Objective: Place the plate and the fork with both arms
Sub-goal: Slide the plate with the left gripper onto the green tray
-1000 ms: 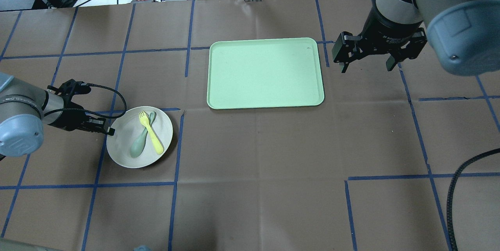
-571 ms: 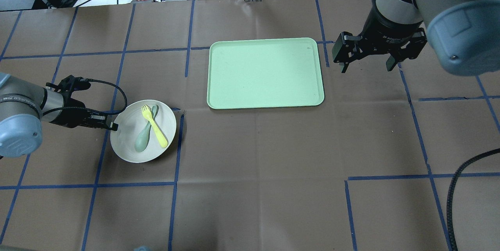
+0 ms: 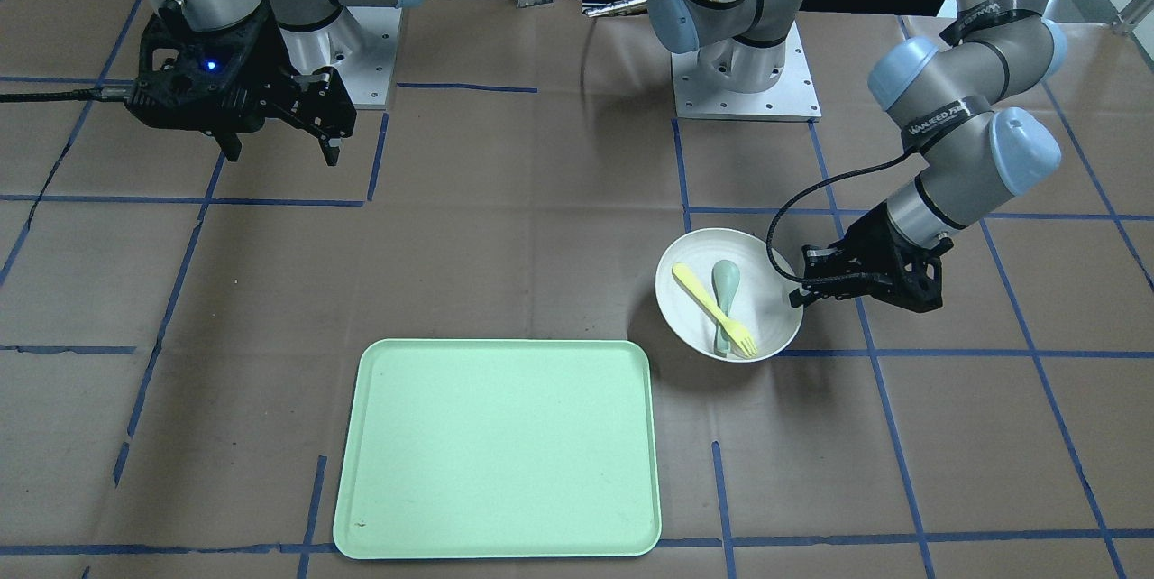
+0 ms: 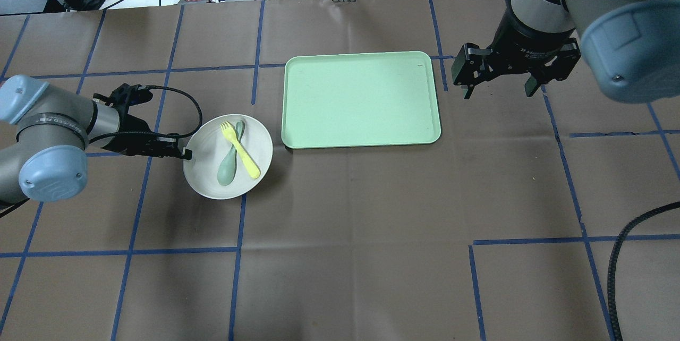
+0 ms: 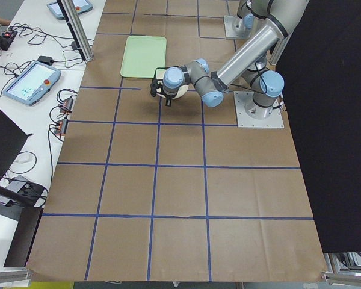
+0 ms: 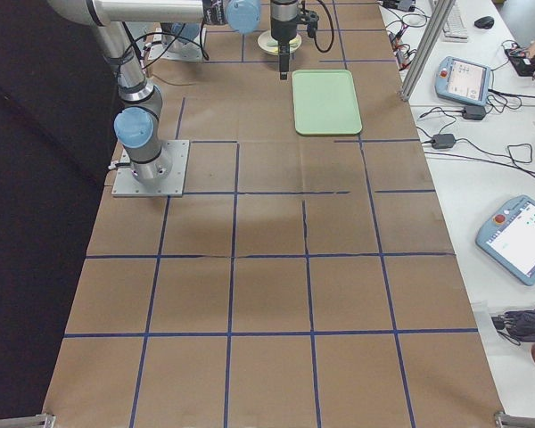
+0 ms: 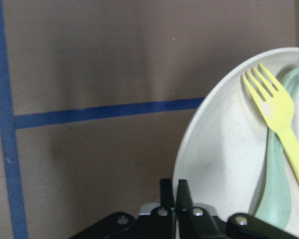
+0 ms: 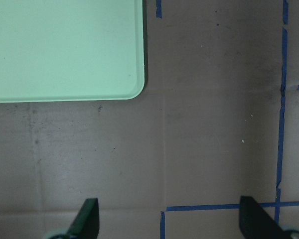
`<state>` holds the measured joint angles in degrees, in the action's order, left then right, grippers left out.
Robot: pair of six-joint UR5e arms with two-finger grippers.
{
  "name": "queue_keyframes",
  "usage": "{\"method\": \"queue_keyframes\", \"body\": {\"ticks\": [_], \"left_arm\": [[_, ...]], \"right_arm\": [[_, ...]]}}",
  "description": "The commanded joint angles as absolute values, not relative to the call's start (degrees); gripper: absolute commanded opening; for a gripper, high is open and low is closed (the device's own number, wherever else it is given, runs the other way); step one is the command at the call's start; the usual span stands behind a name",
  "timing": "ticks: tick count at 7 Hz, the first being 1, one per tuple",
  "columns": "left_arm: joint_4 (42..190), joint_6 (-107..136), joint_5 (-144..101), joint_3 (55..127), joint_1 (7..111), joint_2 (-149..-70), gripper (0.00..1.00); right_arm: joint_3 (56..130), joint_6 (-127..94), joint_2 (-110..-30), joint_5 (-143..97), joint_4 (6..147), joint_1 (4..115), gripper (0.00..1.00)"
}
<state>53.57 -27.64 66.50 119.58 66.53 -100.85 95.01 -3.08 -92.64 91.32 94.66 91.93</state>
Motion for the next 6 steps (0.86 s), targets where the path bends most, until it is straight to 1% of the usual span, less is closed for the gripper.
{"method": "queue_keyframes", "body": {"ticks": [1,2,4,5,6], "left_arm": [[52.82,-18.13,66.53,111.75,75.72,-105.26,0.0],[52.65,-16.1,66.62,105.97,79.15,-110.6,0.0],[53.43,-11.8,66.8,92.08,86.36,-120.45,0.0],[53.52,-8.47,67.06,86.8,90.49,-124.94,0.0],[53.61,-6.78,67.06,83.01,92.88,-128.37,0.01]], "right_arm": [[95.01,-3.08,-92.72,91.32,94.66,91.93,1.0],[95.01,-3.08,-92.72,91.32,94.66,91.93,1.0],[95.01,-3.08,-92.64,91.32,94.66,91.93,1.0],[95.01,-3.08,-92.64,91.32,94.66,91.93,1.0],[95.01,-3.08,-92.64,91.32,94.66,91.93,1.0]]}}
